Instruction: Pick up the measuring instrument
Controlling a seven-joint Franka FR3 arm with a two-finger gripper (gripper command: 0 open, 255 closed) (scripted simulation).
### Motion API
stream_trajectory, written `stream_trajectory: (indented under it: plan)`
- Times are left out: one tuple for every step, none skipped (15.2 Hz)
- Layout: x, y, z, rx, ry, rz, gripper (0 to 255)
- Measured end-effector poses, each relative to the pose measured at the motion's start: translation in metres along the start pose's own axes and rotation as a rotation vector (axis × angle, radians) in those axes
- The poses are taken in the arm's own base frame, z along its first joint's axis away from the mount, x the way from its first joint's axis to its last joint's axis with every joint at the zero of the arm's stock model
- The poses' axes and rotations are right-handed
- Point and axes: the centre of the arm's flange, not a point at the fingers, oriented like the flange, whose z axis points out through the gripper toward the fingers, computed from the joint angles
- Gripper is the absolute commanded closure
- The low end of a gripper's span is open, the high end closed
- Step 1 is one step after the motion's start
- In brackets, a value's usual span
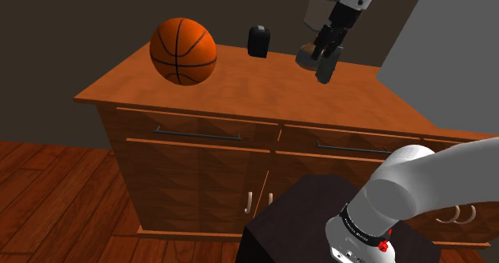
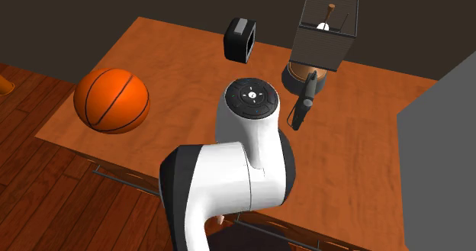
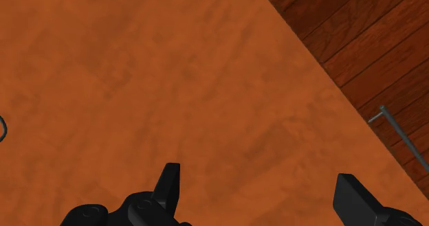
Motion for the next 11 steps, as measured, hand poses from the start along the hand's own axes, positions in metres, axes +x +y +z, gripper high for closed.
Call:
stream_trajectory:
  plan:
    - [0.001, 0.012, -0.001, 0.003, -0.002, -0.002, 0]
    - [0.004, 0.025, -0.002, 0.006, -0.005, -0.003, 0]
    - [0.008, 0.039, -0.001, 0.008, -0.006, -0.005, 0]
    - [0.012, 0.052, -0.004, 0.011, -0.009, -0.006, 0]
    - [0.015, 0.065, -0.003, 0.013, -0.011, -0.007, 0]
    - [0.015, 0.081, -0.003, 0.016, -0.013, -0.008, 0]
    - [0.019, 0.095, -0.005, 0.019, -0.015, -0.010, 0]
    - [0.023, 0.107, -0.006, 0.021, -0.017, -0.012, 0]
    - [0.026, 0.121, -0.006, 0.024, -0.019, -0.013, 0]
    - [0.029, 0.134, -0.006, 0.026, -0.022, -0.014, 0]
    - [0.030, 0.144, -0.007, 0.030, -0.024, -0.016, 0]
